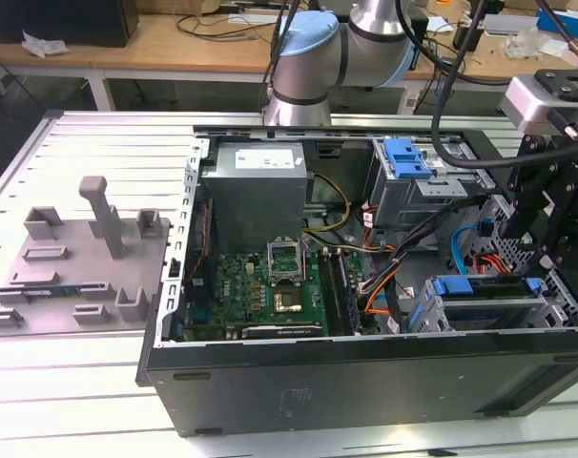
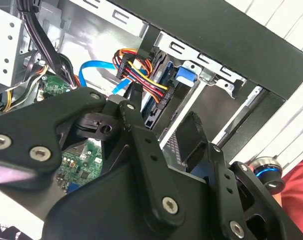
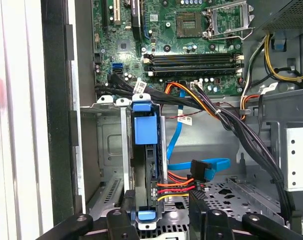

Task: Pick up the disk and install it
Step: 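Insert the second disk wire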

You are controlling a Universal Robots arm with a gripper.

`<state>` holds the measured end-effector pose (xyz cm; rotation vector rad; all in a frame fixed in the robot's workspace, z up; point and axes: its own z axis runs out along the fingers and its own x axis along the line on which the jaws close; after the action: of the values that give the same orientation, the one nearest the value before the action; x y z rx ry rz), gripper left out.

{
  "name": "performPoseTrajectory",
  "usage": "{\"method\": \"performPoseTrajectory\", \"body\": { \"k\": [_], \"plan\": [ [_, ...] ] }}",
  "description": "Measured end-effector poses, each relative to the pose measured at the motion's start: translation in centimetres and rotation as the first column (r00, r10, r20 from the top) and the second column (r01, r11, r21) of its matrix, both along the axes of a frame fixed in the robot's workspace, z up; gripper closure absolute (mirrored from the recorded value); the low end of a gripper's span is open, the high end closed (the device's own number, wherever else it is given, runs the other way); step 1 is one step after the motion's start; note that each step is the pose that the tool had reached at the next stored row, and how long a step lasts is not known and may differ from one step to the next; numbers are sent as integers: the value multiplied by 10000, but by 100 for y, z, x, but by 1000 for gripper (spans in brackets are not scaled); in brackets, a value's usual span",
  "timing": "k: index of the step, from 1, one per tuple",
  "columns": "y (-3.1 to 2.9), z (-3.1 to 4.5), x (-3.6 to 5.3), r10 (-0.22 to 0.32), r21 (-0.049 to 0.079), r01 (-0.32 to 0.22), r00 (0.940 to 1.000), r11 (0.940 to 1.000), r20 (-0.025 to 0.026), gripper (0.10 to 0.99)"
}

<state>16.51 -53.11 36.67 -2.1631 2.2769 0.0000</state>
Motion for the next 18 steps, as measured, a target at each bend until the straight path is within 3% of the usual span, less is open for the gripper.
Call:
{"method": "performPoseTrajectory", "body": {
  "k": [8, 9, 11, 12, 16, 17, 18],
  "plan": [
    [4, 0, 0, 0, -30, 0, 10000, 10000, -2, 541],
    [26, 48, 1, 0, -283, -1, 10000, 9996, -28, 541],
    [78, 110, 1, -1, -625, -1, 10000, 9980, -35, 541],
    [124, 149, 1, -2, -892, -2, 10000, 9960, -43, 541],
    [279, 194, 1, -6, -1569, -4, 10000, 9876, -59, 541],
    [416, 197, 1, -9, -2019, -4, 10000, 9794, -62, 541],
    [515, 197, -1, -11, -2217, -3, 10000, 9751, -62, 541]
  ]
}}
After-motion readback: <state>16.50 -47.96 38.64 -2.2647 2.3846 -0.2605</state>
